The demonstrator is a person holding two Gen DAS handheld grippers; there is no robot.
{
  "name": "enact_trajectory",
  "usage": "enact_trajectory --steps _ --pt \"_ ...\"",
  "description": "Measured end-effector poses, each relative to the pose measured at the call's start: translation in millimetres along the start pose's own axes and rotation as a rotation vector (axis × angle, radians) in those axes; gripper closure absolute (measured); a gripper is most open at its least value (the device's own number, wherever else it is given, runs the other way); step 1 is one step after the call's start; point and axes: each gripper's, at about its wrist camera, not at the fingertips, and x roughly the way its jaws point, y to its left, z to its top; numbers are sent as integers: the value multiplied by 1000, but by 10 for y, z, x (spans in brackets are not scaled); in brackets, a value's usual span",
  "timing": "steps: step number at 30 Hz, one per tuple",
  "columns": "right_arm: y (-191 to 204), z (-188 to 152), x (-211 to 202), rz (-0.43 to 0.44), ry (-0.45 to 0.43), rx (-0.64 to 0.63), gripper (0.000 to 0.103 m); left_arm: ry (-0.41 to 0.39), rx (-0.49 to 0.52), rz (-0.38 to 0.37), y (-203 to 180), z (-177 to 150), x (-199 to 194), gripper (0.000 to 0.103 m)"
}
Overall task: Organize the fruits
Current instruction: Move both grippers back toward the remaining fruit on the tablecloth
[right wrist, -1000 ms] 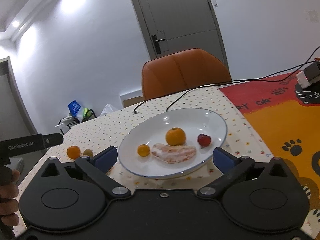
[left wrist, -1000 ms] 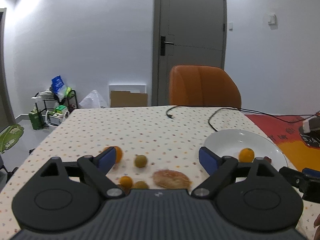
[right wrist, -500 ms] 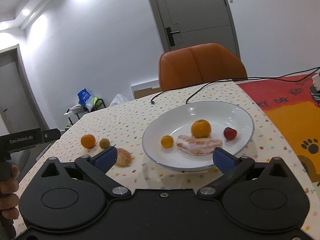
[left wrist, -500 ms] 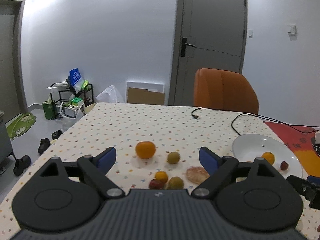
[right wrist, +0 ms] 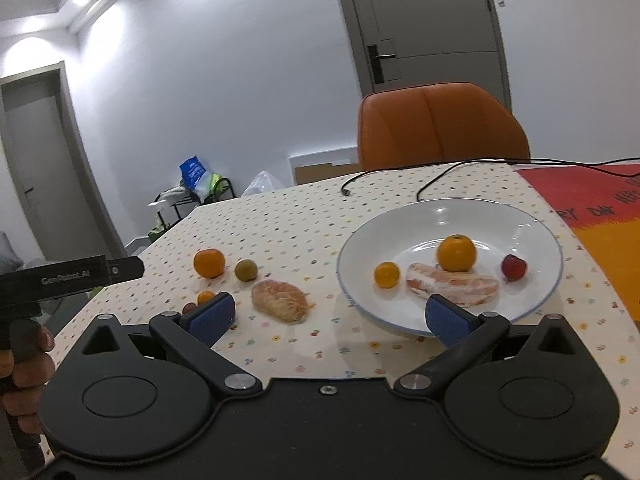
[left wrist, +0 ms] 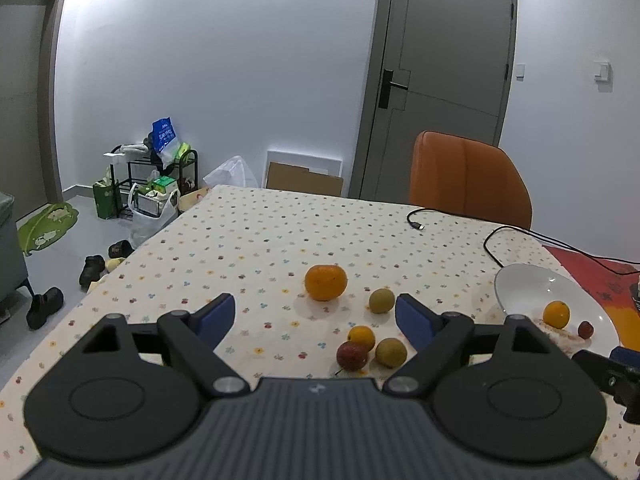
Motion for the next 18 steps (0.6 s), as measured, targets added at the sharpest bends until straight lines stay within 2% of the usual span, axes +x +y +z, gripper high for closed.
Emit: enact_trajectory --steps 5,9,13,18 --pt "82 -17 69 8 14 -25 0 16 -7 -11 34 -51 80 22" --pt "135 -35 124 20 23 -42 1 42 -15 -24 51 -109 157 31" --pt "165 -54 191 33 38 -53 1 61 -6 -36 39 -160 231 33" --pt "197 -88 290 49 67 -60 8 93 -8 -48 23 -211 352 42"
